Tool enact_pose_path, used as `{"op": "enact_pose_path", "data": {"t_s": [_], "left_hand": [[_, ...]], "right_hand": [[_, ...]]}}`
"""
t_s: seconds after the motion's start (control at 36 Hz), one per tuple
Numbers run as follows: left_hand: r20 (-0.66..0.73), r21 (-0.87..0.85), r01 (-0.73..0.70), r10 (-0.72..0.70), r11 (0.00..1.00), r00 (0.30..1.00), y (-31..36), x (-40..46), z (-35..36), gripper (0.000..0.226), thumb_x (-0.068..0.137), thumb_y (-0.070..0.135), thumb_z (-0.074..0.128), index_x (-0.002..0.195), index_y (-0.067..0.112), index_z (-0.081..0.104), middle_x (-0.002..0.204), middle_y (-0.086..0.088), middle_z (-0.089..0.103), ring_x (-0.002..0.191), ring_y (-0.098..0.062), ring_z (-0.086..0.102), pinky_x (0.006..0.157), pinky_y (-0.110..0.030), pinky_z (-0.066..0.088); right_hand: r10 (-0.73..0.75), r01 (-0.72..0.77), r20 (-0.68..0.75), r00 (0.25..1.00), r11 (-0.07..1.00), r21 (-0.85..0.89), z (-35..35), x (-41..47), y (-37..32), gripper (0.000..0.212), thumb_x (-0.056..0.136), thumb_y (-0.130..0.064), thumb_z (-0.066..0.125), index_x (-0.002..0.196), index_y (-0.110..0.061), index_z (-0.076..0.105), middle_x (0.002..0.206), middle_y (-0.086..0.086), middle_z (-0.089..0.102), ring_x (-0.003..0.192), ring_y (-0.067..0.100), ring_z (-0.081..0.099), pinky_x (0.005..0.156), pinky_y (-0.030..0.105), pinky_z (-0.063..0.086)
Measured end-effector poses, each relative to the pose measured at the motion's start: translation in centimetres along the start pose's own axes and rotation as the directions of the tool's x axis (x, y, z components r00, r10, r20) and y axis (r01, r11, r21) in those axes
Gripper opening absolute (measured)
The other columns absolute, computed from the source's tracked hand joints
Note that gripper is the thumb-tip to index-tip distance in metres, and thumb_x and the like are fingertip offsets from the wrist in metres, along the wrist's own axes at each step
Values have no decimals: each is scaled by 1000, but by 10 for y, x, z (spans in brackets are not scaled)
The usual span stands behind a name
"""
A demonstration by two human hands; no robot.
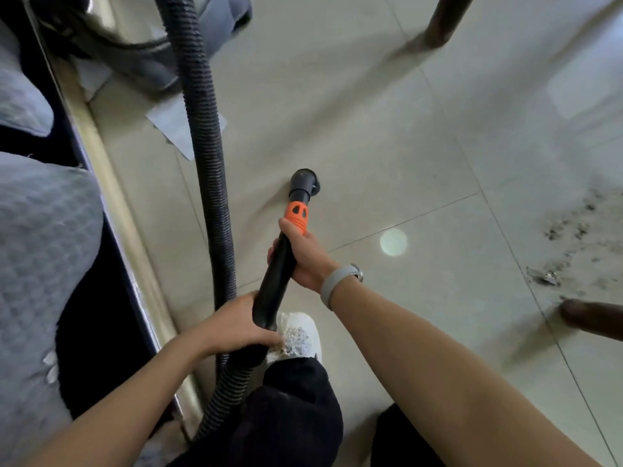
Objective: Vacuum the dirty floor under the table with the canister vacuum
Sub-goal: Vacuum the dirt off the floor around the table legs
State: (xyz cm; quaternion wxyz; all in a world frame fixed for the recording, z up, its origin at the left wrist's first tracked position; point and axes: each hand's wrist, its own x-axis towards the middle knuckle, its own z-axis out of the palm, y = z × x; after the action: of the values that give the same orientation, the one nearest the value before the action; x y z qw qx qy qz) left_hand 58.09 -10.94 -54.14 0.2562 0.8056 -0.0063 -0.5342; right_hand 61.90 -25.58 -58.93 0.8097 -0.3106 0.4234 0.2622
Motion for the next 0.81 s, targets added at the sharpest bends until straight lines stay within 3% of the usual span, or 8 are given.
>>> {"op": "enact_pose_path", "data": {"t_s": [0.11,0.22,0.33,0.39,0.47,0.67,0.81], "left_hand": [[-47,-42,-36,34,998,998,4,10,-2,35,54,26,79,80,18,57,68,7,67,65,-9,65,74,-38,54],[30,27,-86,86,996,996,25,24,-1,43,48,33,75,85,22,55,78,3,67,73,-16,67,72,-36,56],[172,95,-178,160,979,972,54,41,8,36,60,20,76,88,20,53,79,2,64,68,-13,64,62,-29,53],[175,124,-229,206,965,963,70,50,16,36,62,18,75,90,17,52,79,1,63,68,-16,63,63,-31,52],[129,198,-302,281,932,951,94,64,22,33,66,17,76,85,22,50,76,6,60,66,-12,57,60,-24,46],[18,139,-343,344,929,939,127,102,29,34,64,19,74,88,21,51,85,-2,64,67,-16,63,55,-26,52],[-118,115,-279,292,953,949,107,111,28,37,62,26,77,89,20,52,84,-1,65,73,-17,64,59,-28,52]], "right_hand": [[-59,58,-32,998,998,-38,5,7,-9,18,97,-23,54,90,-9,44,67,8,45,54,20,49,57,34,48],[-127,134,-144,981,990,37,-20,2,-24,18,97,-23,53,91,-10,42,64,8,44,45,18,50,53,30,48],[-157,197,-278,948,973,121,-64,-14,-40,17,96,-21,53,95,-8,42,67,8,44,50,20,52,55,32,49],[-176,237,-337,925,960,150,-87,-19,-50,17,96,-21,53,90,-8,43,66,8,44,51,21,52,56,33,49],[-208,298,-388,898,935,190,-111,-19,-69,19,96,-22,50,83,-11,41,59,5,43,48,20,49,55,32,47],[-294,355,-301,907,919,174,-130,0,-116,22,92,-30,55,91,-13,41,66,4,44,58,18,48,61,30,48],[-316,342,-192,929,933,116,-107,19,-115,19,95,-28,49,87,-13,40,63,4,39,56,18,44,59,31,44]]}}
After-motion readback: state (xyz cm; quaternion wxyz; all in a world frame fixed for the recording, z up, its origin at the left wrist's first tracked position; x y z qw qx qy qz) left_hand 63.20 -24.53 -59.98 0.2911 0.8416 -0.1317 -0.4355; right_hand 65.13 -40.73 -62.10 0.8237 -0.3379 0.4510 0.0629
